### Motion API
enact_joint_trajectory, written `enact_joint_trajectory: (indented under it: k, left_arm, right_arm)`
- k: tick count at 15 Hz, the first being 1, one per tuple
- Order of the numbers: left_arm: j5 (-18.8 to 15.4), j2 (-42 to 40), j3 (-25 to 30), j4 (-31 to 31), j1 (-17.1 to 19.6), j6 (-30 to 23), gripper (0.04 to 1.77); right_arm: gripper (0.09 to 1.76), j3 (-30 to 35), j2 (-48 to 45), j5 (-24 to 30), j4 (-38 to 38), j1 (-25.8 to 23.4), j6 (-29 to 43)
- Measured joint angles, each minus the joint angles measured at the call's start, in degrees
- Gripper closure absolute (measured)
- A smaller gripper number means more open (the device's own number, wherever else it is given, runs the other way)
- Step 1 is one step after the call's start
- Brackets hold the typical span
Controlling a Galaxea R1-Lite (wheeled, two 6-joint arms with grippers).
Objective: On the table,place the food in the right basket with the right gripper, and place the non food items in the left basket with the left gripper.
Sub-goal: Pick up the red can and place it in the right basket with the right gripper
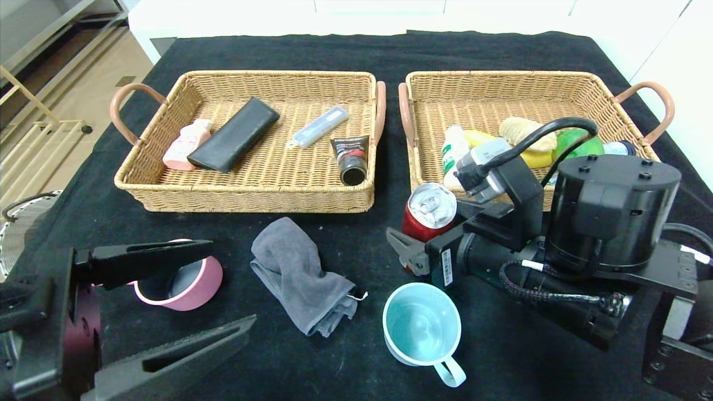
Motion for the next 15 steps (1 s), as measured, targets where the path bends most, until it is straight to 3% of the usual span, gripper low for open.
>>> enact_joint_trajectory:
  k: [2,4,6,15]
  left_arm:
    - [0.0,0.1,0.0,0.0,0.0,0.0,0.09]
    - [0.0,0.2,0.1,0.0,0.0,0.0,0.09]
    - [0.0,0.2,0.1,0.0,0.0,0.0,0.09]
    - [0.0,0.2,0.1,0.0,-0.1,0.0,0.09]
  right_arm:
    - [0.14,0.0,0.2,-0.5,-0.7,-0.1,0.0]
    - [0.52,0.0,0.3,-0.7,-0.9,-0.2,0.0]
    - [0.78,0.0,0.3,-0.8,-0.9,-0.4,0.0]
    - [0.83,0.1,0.3,-0.7,-0.8,-0.6,0.0]
